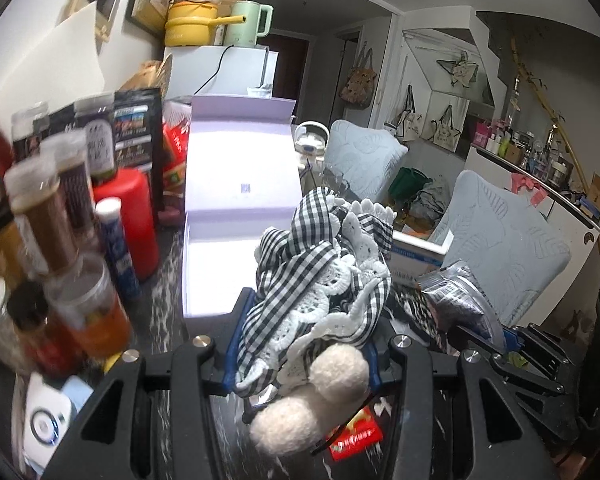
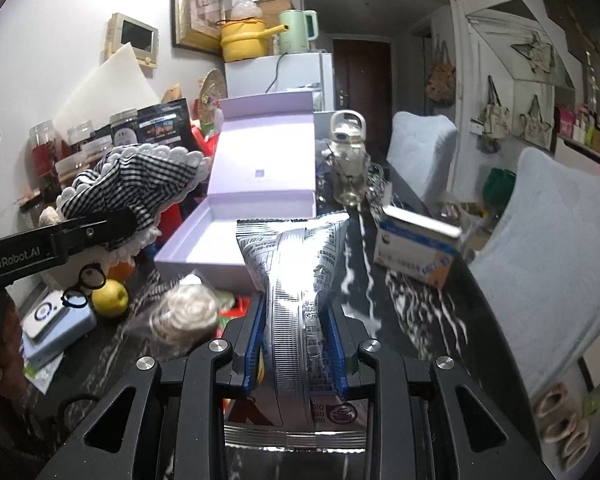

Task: Organize soft objects
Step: 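Lift and carry the cloth and foil packet over the lavender box with both grippers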

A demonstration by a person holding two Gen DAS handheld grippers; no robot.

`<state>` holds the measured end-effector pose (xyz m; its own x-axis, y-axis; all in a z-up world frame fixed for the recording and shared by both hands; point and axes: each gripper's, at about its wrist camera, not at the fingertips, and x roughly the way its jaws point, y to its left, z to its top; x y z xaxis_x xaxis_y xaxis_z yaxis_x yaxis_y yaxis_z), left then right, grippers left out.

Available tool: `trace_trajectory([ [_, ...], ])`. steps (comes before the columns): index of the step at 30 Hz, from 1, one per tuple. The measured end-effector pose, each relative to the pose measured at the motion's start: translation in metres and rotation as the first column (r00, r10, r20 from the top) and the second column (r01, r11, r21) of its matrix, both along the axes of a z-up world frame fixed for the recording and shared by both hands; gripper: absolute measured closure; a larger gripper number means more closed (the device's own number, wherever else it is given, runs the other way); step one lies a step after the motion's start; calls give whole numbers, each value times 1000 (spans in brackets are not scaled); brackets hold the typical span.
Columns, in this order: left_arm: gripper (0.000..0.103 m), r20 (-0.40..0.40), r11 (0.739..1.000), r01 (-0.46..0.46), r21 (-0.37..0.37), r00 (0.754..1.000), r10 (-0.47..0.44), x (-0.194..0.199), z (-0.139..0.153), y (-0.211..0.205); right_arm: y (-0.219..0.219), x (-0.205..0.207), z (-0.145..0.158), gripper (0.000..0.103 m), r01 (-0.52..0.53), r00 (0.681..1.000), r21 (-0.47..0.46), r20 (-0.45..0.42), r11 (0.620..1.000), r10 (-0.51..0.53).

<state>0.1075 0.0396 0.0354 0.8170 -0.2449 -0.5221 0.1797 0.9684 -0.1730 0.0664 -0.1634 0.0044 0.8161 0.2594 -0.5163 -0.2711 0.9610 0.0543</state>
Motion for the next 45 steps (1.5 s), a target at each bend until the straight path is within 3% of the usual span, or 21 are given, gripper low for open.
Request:
trace_trajectory([
  [12, 57, 42, 1000, 15, -5, 999, -15, 55, 40, 1, 15, 59, 44, 75, -43, 999, -4, 30, 999, 44],
  [23, 57, 41, 1000, 24, -6, 999, -23, 114, 48, 1, 26, 120, 55, 75, -67, 998, -3, 19, 998, 67],
  [33, 57, 11, 1000, -21, -9, 1000, 21, 169, 36, 14, 44, 175, 54, 75, -103, 995, -2, 3, 995, 103],
  [45, 57, -60, 991, -98, 89, 993, 104, 230, -3, 22, 69, 246, 32, 75, -134, 990, -28, -47, 991, 133],
])
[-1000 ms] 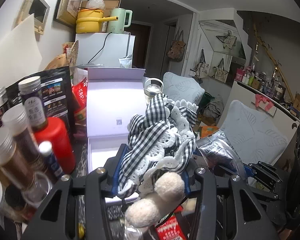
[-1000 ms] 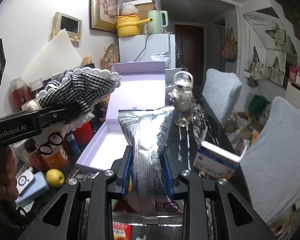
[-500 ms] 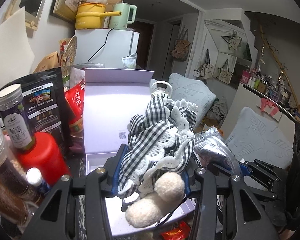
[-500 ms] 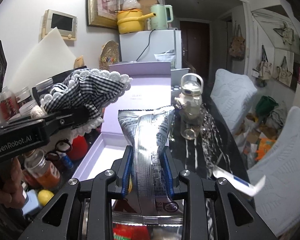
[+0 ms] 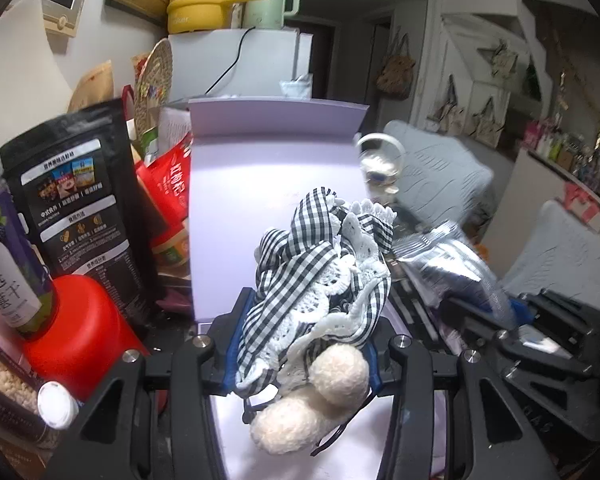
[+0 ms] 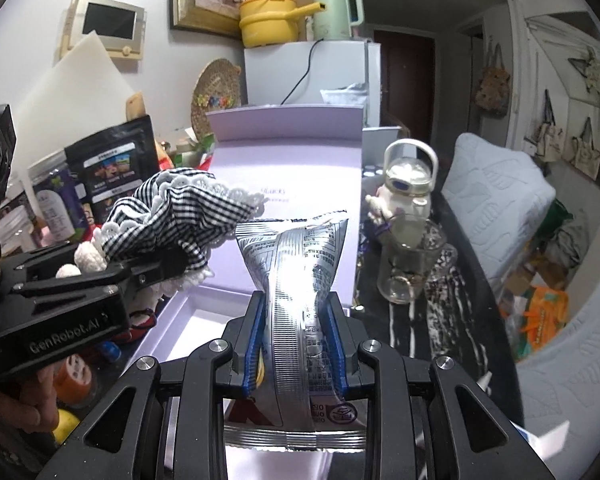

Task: Organize soft objects
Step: 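Lift and carry the cloth and foil packet over the lavender box with both grippers, then lower both items into the lavender box and open both grippers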

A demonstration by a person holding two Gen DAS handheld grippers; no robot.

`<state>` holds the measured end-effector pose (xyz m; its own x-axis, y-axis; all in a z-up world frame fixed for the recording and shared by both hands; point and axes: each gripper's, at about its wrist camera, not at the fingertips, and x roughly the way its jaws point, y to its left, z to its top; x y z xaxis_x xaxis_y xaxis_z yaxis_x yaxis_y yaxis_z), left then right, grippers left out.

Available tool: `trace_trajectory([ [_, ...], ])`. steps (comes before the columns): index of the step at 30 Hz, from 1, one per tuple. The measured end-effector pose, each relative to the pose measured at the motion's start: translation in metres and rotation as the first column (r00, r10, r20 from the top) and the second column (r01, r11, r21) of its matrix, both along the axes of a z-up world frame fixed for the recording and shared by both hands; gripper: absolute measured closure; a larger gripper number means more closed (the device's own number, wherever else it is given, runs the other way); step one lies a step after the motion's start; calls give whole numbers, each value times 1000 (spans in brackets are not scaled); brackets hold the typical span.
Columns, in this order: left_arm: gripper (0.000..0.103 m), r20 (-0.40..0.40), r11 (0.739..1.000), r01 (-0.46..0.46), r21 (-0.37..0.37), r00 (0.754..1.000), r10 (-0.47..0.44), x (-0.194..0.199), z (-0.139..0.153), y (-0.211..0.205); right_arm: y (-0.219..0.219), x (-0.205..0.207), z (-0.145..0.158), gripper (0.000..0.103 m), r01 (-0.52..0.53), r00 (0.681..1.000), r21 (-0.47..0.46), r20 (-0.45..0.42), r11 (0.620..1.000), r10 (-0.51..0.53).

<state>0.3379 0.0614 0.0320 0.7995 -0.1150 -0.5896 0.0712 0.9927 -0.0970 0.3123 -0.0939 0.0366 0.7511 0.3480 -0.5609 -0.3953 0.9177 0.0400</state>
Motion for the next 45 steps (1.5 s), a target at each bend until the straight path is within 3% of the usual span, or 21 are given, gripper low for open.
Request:
trace_trajectory([
  [16, 57, -172, 999, -15, 51, 985, 23, 41, -53, -4, 10, 38, -41, 75, -24, 994, -42, -111, 999, 19],
  [23, 57, -209, 995, -25, 102, 977, 46, 50, -65, -6, 12, 45, -52, 75, -20, 988, -53, -157, 998, 11],
  [29, 56, -258, 992, -36, 121, 964, 66, 57, -75, -7, 13, 49, -59, 69, -16, 983, -70, -185, 997, 3],
  [32, 51, -266, 990, -37, 133, 961, 72, 57, -77, -8, 11, 48, -58, 66, -7, 983, -76, -182, 997, -7],
  [33, 47, -264, 989, -41, 140, 962, 77, 57, -76, -9, 11, 48, -57, 59, -2, 984, -80, -180, 997, -12],
  [37, 24, -243, 987, -55, 150, 966, 91, 52, -72, -9, 8, 44, -53, 54, 15, 985, -91, -167, 996, -30],
  [45, 24, -218, 989, -75, 131, 971, 103, 40, -57, -4, 2, 31, -45, 50, 33, 988, -102, -149, 994, -48],
])
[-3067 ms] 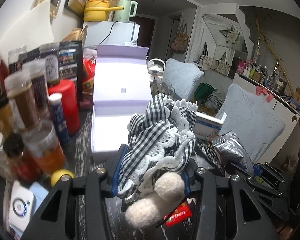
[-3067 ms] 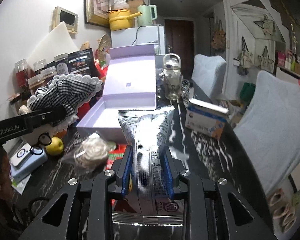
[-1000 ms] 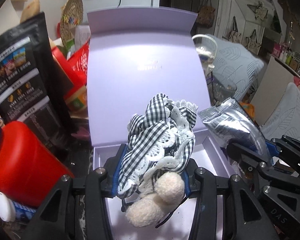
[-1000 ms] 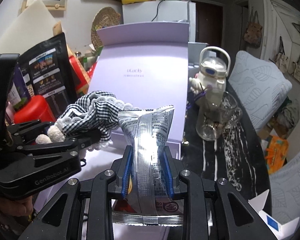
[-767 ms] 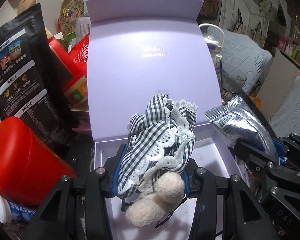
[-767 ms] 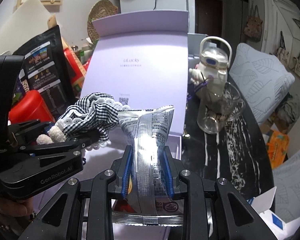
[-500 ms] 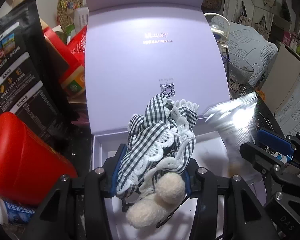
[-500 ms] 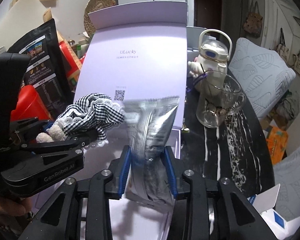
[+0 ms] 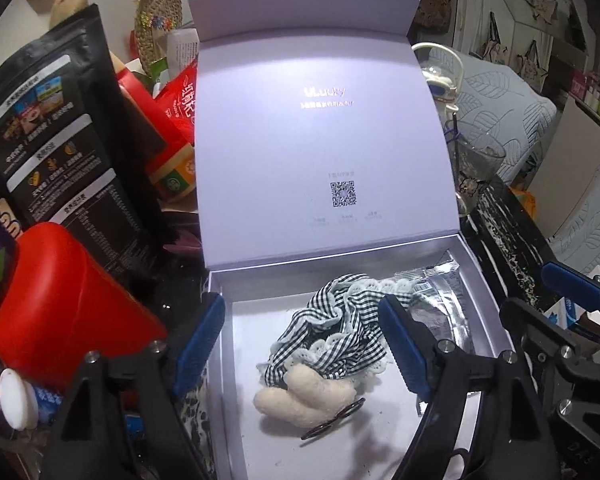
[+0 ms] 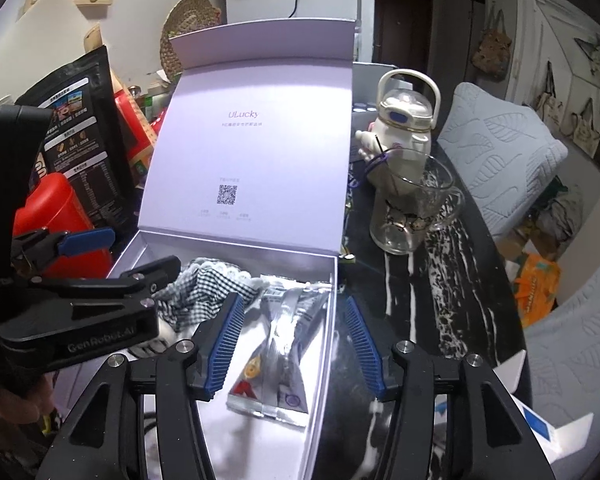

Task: Organize soft objects
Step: 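Lower both items into the lavender box and open both grippers, then withdraw both grippers from the box back toward the table items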

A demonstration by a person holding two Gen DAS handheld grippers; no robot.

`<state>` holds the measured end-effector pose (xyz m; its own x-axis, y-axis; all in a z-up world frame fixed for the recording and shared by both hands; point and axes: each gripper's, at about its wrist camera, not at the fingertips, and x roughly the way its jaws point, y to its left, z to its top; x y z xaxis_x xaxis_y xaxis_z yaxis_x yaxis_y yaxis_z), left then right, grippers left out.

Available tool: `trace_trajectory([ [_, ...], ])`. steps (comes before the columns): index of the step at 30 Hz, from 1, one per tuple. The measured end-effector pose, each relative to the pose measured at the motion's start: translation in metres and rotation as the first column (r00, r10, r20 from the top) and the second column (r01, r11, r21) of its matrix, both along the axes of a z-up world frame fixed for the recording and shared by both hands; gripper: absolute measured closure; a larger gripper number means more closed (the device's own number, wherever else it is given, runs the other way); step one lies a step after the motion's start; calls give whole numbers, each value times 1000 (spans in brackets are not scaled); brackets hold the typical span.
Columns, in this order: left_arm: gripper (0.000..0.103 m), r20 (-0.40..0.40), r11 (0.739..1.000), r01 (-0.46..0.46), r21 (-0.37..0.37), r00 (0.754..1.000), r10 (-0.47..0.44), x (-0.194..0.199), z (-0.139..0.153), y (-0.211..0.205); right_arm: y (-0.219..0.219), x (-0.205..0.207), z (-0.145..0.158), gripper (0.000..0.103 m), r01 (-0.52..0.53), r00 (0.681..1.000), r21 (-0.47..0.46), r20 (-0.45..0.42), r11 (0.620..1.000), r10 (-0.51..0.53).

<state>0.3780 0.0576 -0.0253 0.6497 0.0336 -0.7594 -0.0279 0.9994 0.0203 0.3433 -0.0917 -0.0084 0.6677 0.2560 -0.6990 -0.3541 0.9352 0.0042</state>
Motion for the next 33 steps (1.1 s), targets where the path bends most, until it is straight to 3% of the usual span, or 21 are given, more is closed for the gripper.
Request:
trace_trajectory([
  [11, 24, 111, 1000, 18, 15, 994, -20, -42, 49, -10, -9, -36, 38, 46, 12, 997, 17, 78, 1000, -13],
  [23, 24, 240, 998, 60, 27, 969, -65, -105, 106, -24, -27, -97, 86, 39, 21, 980, 49, 199, 999, -30],
  [25, 24, 260, 997, 67, 29, 963, -73, -118, 114, -26, -30, -110, 93, 32, 18, 974, 54, 224, 998, -30],
  [33, 24, 311, 995, 97, 29, 945, -102, -164, 135, -30, -43, -161, 111, 24, 7, 956, 70, 294, 998, -27],
])
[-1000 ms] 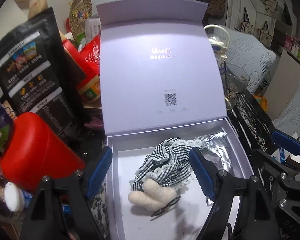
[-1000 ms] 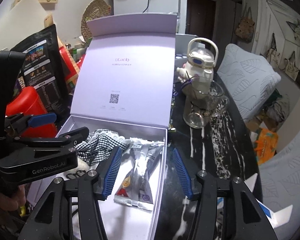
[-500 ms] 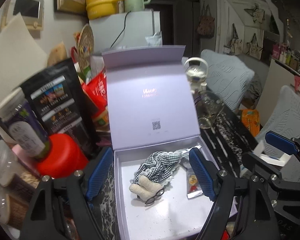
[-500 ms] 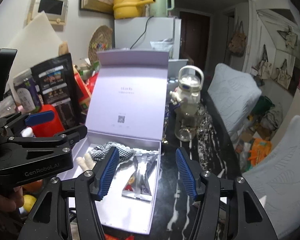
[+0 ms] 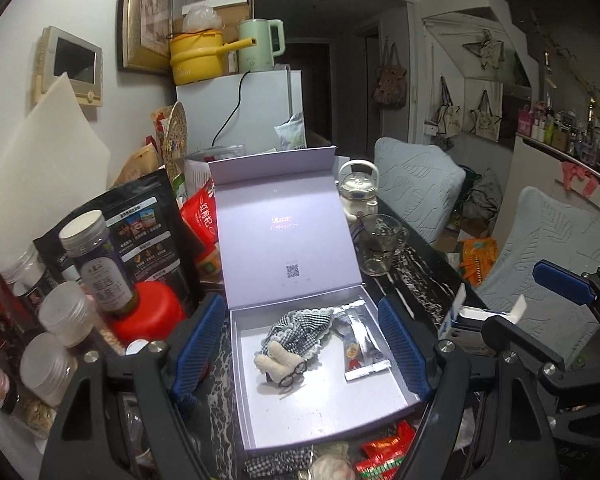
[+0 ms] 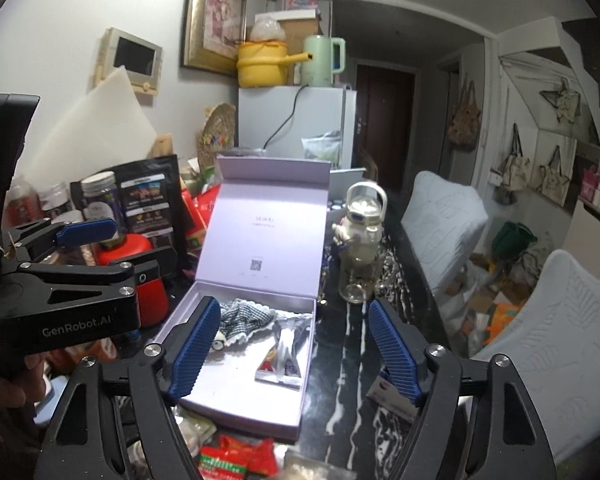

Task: Organize soft objects
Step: 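Withdraw both grippers from the box back toward the table items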

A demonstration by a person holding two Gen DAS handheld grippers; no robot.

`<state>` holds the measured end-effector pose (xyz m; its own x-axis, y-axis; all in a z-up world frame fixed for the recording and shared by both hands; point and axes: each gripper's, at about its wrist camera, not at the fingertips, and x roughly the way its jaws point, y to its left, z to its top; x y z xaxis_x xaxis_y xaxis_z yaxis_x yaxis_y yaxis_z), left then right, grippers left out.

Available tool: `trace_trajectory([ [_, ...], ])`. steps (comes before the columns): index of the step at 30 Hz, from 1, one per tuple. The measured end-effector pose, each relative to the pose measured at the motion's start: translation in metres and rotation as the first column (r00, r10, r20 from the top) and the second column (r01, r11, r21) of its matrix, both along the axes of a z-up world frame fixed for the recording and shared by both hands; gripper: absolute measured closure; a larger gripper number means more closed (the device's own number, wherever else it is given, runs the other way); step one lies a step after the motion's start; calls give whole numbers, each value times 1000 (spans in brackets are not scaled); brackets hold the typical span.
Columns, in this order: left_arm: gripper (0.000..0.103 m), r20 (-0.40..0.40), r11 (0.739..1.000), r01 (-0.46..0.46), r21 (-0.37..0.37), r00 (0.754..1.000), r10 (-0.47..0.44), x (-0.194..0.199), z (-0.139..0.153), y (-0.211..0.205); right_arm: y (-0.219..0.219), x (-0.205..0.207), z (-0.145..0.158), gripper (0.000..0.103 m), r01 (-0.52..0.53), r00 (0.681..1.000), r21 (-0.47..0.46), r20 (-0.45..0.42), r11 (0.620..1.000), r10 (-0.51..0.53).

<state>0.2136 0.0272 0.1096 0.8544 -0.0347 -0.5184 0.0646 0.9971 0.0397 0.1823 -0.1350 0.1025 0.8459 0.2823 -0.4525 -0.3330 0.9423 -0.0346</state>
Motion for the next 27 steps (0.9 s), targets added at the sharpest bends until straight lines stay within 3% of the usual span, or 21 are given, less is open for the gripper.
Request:
trace_trajectory([
  [4, 24, 8, 1000, 17, 3, 1000, -17, -20, 3, -1, -7, -24, 5, 16, -1, 1000, 20, 25, 1000, 0],
  [13, 23, -10, 999, 45, -7, 999, -45, -60, -8, 0, -15, -67, -1, 15, 12, 999, 43, 29, 999, -13],
  [27, 23, -68, 995, 91, -43, 993, -93, -96, -45, 2, -25, -107, -38, 14, 71, 997, 35, -20, 997, -71],
])
